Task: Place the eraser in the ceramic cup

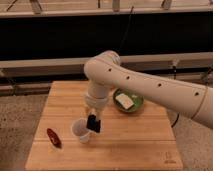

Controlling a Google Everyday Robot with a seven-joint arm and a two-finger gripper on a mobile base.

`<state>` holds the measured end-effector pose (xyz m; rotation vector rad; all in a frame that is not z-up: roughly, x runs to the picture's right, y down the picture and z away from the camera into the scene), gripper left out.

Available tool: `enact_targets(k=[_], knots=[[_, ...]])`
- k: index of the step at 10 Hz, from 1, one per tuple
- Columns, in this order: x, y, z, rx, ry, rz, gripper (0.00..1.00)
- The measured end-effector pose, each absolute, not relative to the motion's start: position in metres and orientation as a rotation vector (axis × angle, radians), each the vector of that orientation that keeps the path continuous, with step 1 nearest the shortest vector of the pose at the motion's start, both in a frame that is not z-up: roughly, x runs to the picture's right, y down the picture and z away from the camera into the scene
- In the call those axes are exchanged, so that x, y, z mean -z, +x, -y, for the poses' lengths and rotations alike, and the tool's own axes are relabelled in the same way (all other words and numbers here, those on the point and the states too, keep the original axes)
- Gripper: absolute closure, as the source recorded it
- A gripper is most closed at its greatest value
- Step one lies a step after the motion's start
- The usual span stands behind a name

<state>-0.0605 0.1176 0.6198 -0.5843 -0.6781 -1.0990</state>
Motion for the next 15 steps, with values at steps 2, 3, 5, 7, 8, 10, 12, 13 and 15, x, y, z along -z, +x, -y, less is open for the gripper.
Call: enact_targets(k=[2,3,5,7,8,10,12,13,15], knots=[[-0.616,-0.074,-0.115,1.121,-0.589,0.68,1.0],[-0.614,-0.086,-0.113,1.136,-0.589,0.685,1.0],[-0.612,-0.099,-0.113,1.157,-0.593,0.689,1.0],[-0.612,-0.115,-0.116,1.178,-0.599,0.694,0.95],[-0.614,-0.117,-0.118,1.176,-0.602,0.691,0.87],[-0.622,-0.126,-0.122,1.168,-0.597,0.697,0.63],[-0.632,-0.13,-0.126,1.156,-0.598,0.712,0.45],[-0.638,-0.132,-0.128,1.148,-0.599,0.722,0.35],[-0.646,-0.134,-0.129,1.138,-0.6,0.74,0.21]])
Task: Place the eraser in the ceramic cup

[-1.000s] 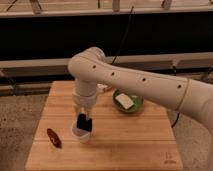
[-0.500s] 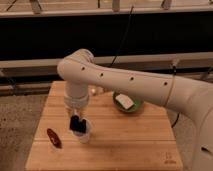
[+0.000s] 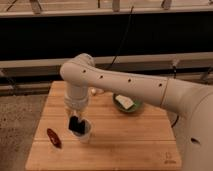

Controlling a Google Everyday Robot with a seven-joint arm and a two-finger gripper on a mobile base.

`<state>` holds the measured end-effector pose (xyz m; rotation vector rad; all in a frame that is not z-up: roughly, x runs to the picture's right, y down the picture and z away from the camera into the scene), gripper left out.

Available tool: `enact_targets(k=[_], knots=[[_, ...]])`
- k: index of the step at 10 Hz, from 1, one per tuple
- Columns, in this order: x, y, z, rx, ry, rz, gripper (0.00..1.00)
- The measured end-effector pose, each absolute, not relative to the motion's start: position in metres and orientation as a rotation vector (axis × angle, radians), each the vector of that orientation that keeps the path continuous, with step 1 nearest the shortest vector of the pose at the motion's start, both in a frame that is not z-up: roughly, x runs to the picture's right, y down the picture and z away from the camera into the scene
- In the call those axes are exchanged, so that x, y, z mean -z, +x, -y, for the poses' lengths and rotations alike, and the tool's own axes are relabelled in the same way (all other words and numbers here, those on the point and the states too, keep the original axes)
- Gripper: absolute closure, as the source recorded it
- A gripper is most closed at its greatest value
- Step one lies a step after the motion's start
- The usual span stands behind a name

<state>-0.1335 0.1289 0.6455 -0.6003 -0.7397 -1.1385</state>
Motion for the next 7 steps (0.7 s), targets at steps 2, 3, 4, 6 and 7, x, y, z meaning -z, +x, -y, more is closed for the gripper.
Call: enact_targets(k=[2,3,4,6,7], knots=[[-0.6544,-0.1351,-0.1296,1.126,-0.603,0.761,0.2],[-0.6567,-0.1344,-0.129,1.122,-0.603,0.768,0.2],[-0.6559,-0.1312,-0.1293,1.121,-0.602,0.758,0.2],[-0.6486,-0.1269,-0.1273,1.114,-0.594,0.74,0.2],[-0.6489,-0.1278,-0.1274,1.114,-0.594,0.743,0.2]])
